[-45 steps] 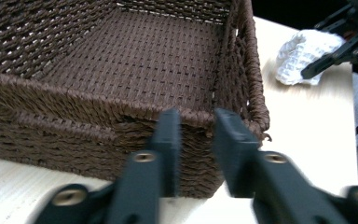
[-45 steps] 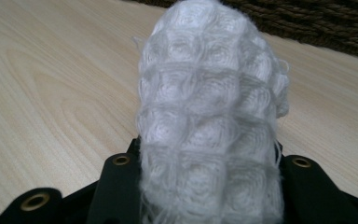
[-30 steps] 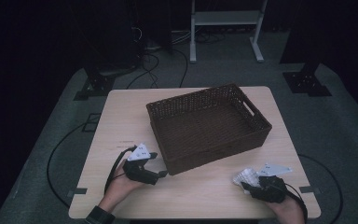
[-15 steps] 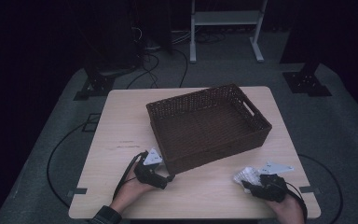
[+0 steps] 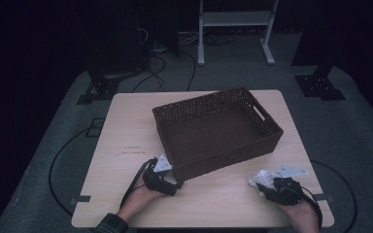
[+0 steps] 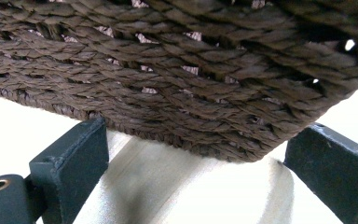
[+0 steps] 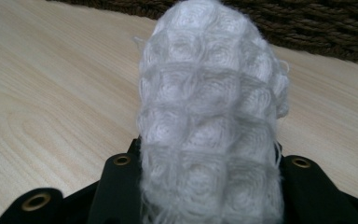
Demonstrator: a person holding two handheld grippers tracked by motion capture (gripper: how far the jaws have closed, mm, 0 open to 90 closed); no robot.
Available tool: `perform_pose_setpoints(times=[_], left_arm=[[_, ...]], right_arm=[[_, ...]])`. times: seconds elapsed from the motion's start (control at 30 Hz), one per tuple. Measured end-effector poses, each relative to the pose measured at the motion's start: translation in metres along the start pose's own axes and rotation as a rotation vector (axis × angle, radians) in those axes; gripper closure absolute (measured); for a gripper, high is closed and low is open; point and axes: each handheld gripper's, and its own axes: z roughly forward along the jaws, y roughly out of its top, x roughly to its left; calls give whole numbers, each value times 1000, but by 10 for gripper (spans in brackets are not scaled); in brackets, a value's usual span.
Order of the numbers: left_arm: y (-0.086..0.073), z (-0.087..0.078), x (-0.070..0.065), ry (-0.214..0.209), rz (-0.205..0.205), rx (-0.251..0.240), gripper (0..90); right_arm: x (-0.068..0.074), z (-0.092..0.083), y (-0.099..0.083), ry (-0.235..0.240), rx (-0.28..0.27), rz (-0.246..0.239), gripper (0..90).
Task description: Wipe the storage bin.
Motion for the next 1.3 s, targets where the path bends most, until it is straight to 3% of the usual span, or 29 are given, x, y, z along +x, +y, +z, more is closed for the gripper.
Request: perform_pose_setpoints(times=[0.3,0.43,0.47,0.8,1.3], left_arm=[[0,0,1,16,11,3,91],[0,0,1,15,0,2,105],[0,0,3,12,-21,11,106],[0,0,3,20,-31,8,109],[0,0,3,22,-30,12,111]], right_arm=[[-9,-1,8,-14,-23,5,568],[-19,-6,15,-16,-38,24,568],[-21,-7,16,-17,-38,25,567],[-36,-17,36,-53,-73,31,563],[-71,-38,64,-83,-117,49,562]])
